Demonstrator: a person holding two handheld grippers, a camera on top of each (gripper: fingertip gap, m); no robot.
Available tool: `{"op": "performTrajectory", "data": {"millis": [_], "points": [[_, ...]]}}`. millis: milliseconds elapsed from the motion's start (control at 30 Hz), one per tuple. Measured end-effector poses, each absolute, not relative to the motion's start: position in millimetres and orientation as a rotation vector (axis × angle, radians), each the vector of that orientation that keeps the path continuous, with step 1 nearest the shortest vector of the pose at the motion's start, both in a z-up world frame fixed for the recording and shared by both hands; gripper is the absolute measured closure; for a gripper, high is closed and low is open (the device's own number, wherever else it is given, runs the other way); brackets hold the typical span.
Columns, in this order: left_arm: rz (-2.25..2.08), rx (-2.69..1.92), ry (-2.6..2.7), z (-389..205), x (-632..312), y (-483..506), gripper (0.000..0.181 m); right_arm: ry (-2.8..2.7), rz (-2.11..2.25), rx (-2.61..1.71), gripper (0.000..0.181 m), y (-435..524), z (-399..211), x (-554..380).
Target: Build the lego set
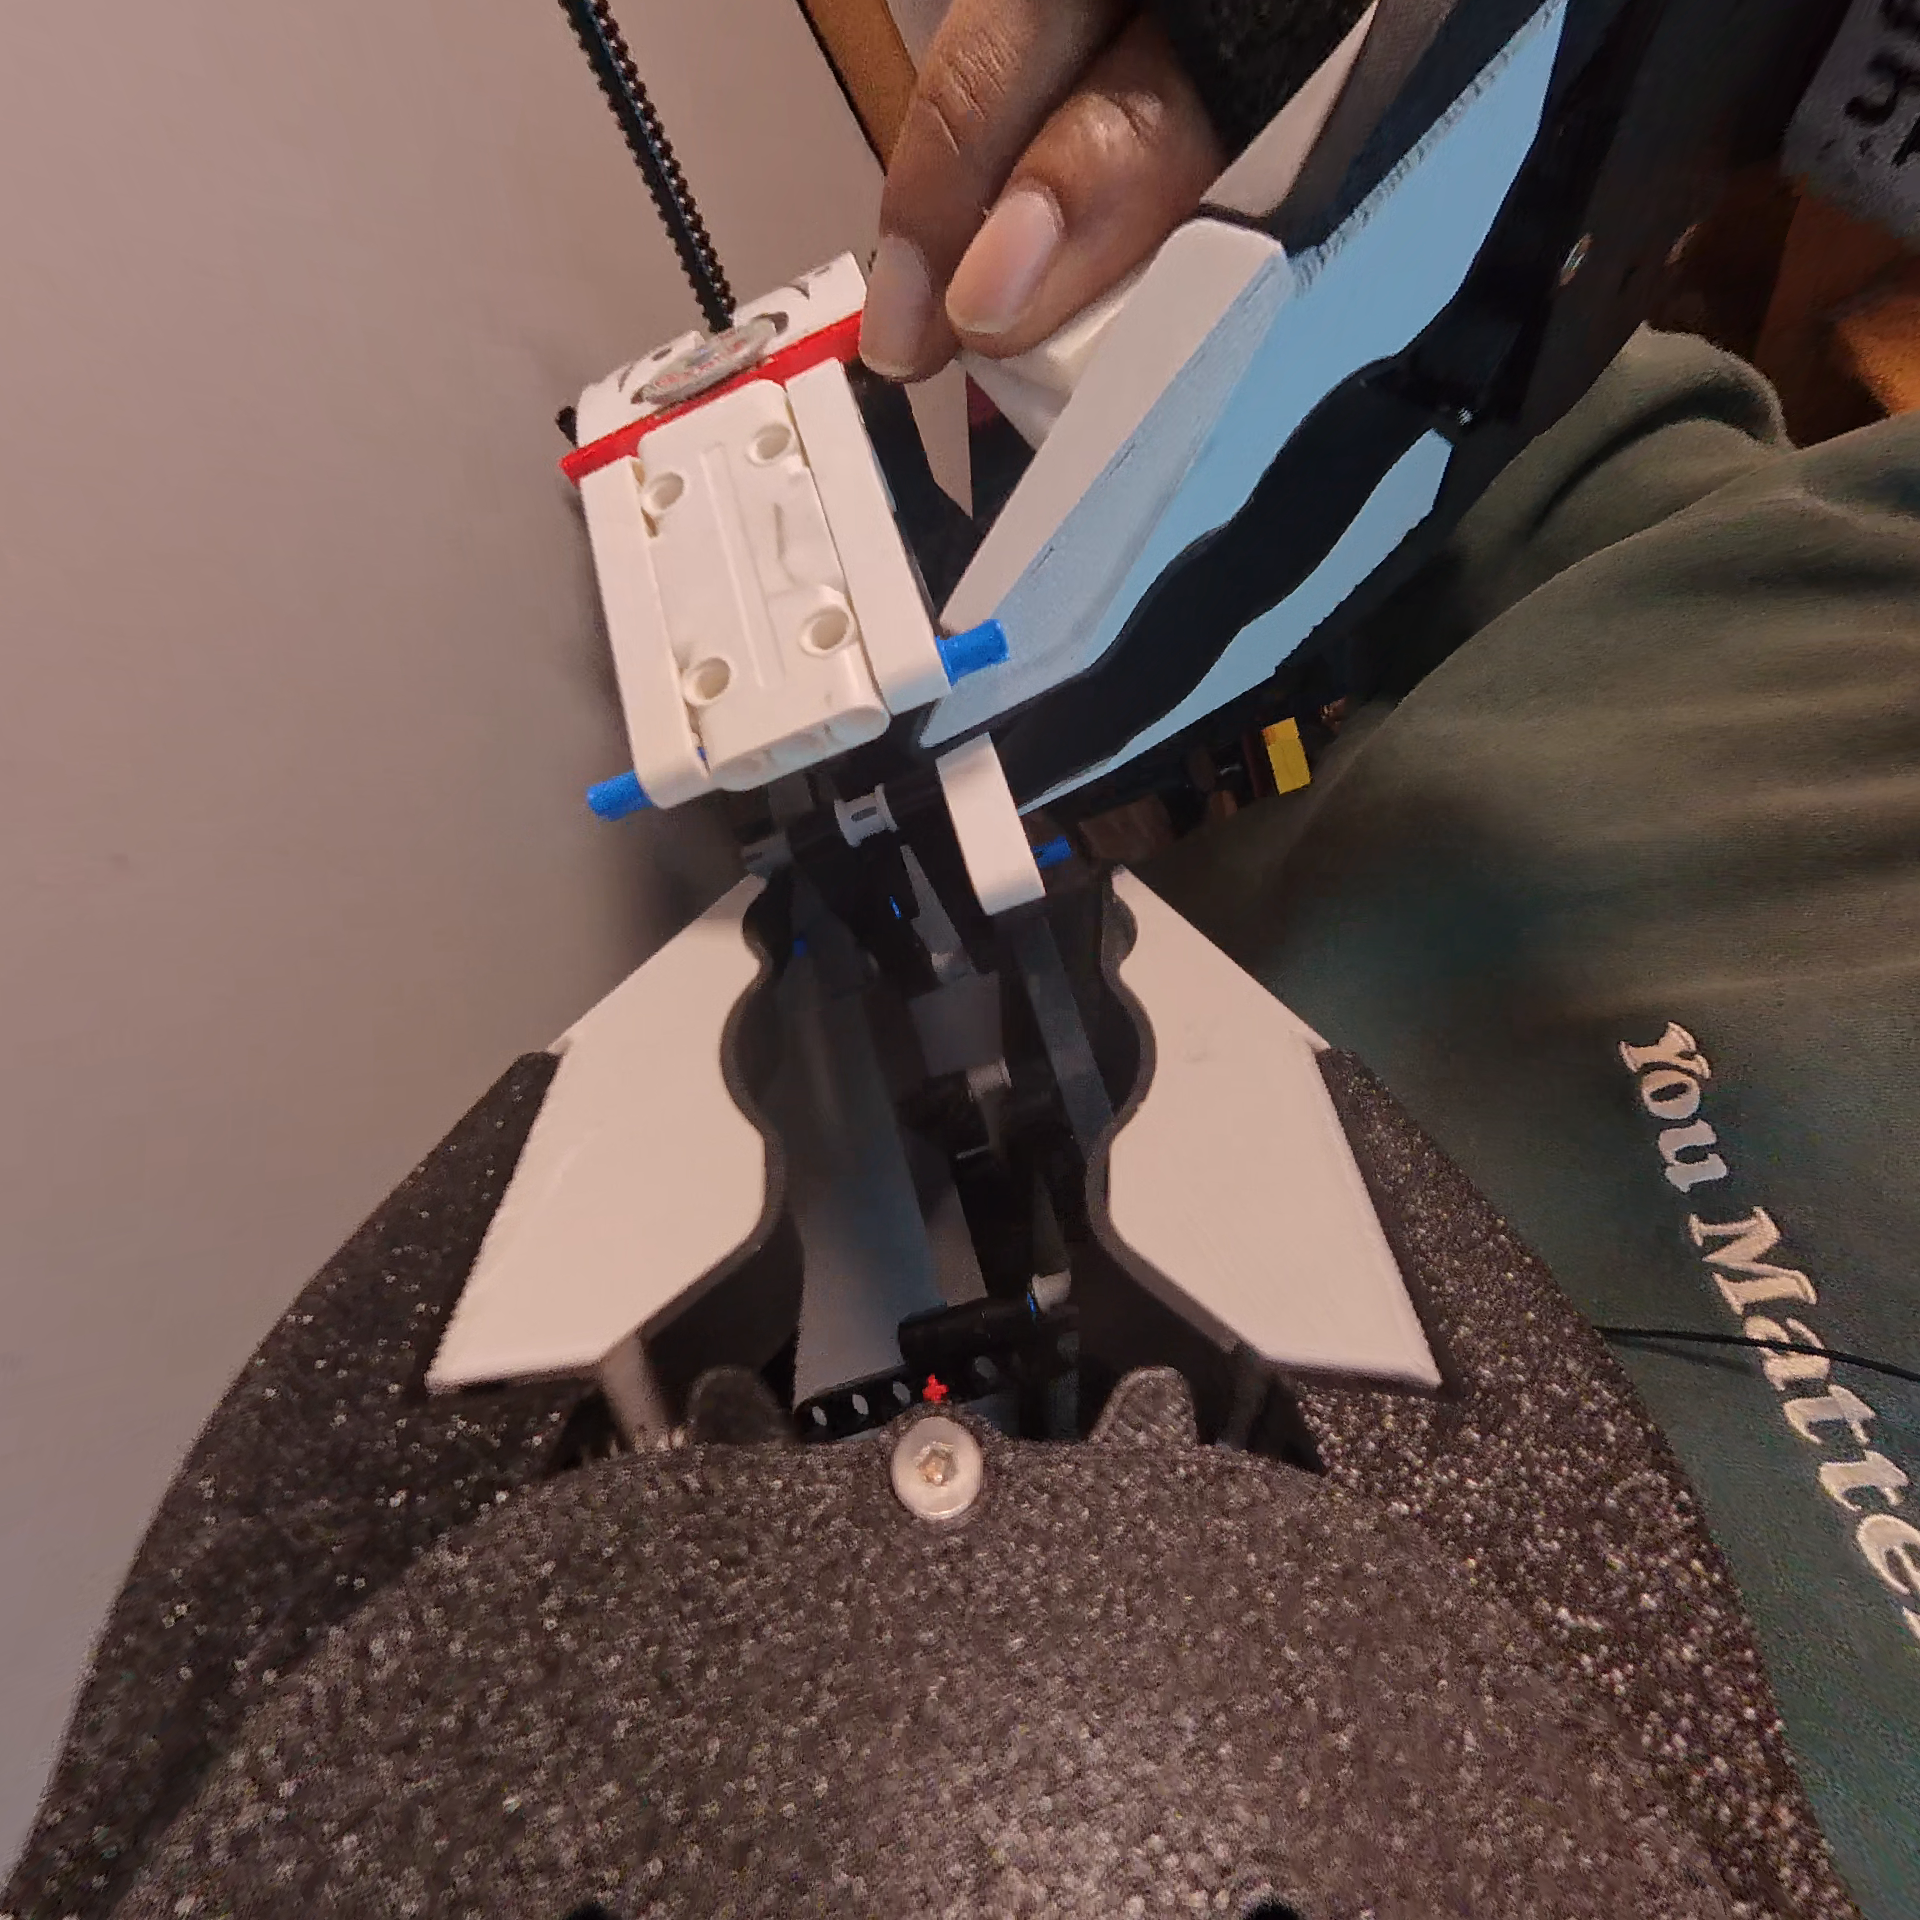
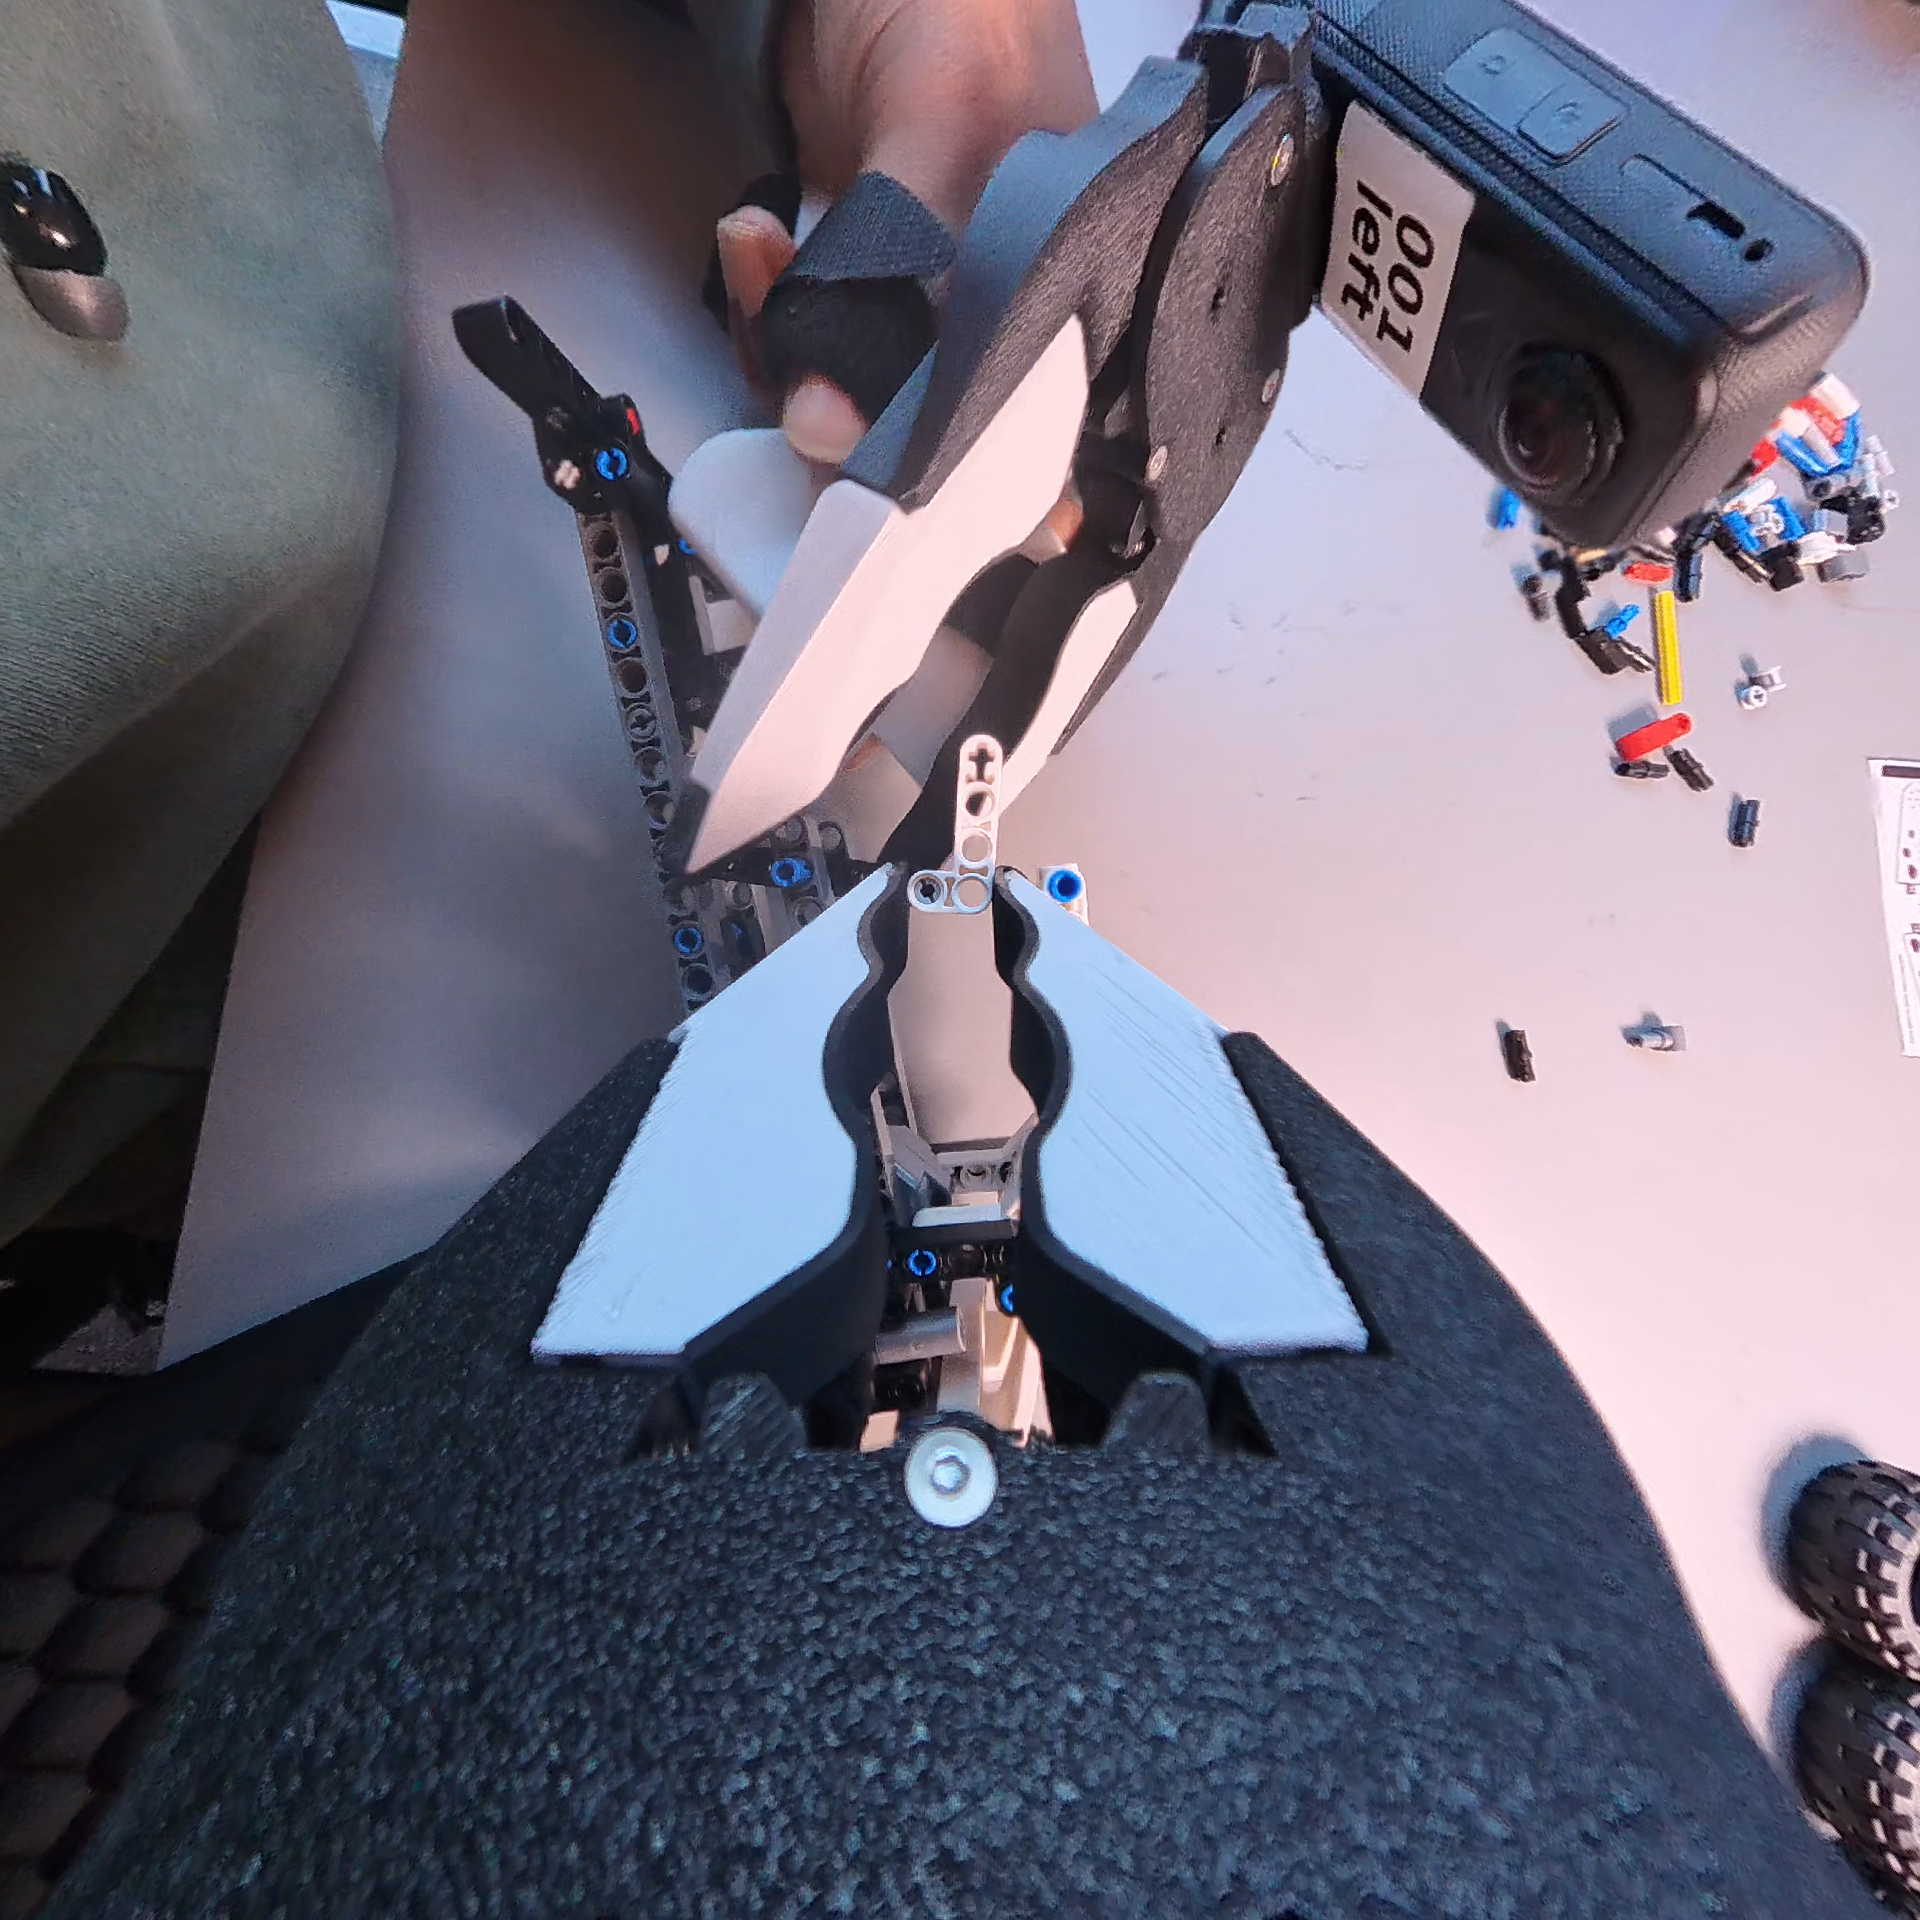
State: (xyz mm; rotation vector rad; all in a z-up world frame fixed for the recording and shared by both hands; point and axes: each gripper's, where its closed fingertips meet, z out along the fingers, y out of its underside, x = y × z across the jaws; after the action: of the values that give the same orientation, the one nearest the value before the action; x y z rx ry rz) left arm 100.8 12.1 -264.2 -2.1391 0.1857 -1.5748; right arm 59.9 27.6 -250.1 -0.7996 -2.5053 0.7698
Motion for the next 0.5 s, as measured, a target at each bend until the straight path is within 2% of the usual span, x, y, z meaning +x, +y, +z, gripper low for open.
{"op": "performTrajectory", "data": {"millis": [367,500], "points": [[-1.601,-2.093,0.073,-260,86,21,0.132,-2.444,0.795,-0.814,0.166,33,-249,57],[-1.606,-2.077,0.029,-260,79,24,0.142,-2.426,0.801,-0.806,0.166,32,-247,58]]}}
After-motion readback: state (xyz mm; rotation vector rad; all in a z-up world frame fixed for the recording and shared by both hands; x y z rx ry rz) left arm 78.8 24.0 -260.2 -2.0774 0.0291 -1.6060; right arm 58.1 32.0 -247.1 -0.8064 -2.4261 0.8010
